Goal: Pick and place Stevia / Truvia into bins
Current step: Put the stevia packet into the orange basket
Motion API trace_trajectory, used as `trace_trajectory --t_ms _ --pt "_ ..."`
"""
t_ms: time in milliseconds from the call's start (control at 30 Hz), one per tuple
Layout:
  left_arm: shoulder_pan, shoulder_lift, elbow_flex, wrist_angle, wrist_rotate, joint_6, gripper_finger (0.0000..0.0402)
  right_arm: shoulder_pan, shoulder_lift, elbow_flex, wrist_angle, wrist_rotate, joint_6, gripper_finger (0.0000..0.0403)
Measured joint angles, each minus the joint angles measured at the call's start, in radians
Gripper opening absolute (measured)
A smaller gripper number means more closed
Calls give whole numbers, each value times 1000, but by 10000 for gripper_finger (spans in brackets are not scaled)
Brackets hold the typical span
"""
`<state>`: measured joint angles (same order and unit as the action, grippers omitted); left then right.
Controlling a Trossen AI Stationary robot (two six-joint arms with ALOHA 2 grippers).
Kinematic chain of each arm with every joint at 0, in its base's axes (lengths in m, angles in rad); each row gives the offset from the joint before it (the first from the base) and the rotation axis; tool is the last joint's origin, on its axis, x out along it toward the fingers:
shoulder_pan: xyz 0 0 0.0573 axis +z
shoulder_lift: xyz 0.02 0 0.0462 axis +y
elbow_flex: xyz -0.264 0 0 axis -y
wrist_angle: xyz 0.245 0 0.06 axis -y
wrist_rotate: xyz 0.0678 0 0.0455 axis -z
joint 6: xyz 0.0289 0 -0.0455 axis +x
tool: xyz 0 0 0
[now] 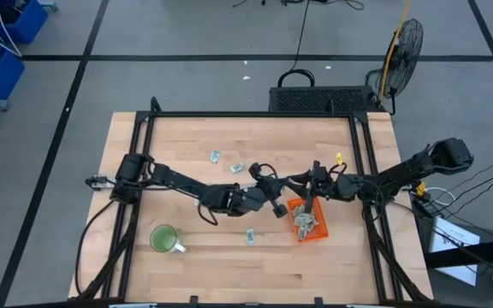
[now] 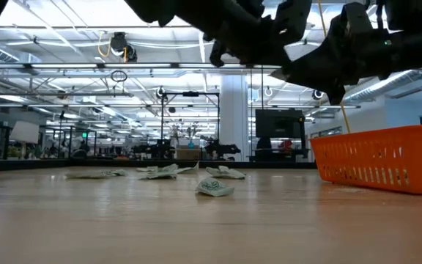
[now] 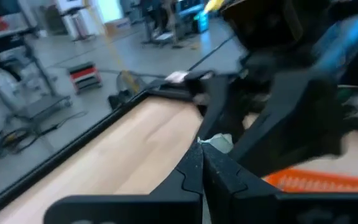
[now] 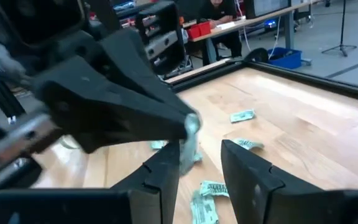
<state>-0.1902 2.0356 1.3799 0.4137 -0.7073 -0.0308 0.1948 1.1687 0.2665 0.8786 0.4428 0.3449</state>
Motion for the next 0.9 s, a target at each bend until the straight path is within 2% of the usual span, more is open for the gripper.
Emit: trace_trajectory --t_ms 200,367,533,800,900 --pt "-4 1 16 -29 20 0 16 -4 0 0 -11 -2 -38 100" --pt "-6 1 16 -44 22 -1 4 -3 0 0 -11 -14 -79 52" --pt "-6 1 16 -46 22 -1 18 -4 0 0 -9 -80 -136 6" --pt "-8 1 16 -47 34 9 11 -3 0 0 -15 -80 -168 3" --pt "-11 1 16 -53 35 29 22 -3 0 1 -25 -80 -178 3"
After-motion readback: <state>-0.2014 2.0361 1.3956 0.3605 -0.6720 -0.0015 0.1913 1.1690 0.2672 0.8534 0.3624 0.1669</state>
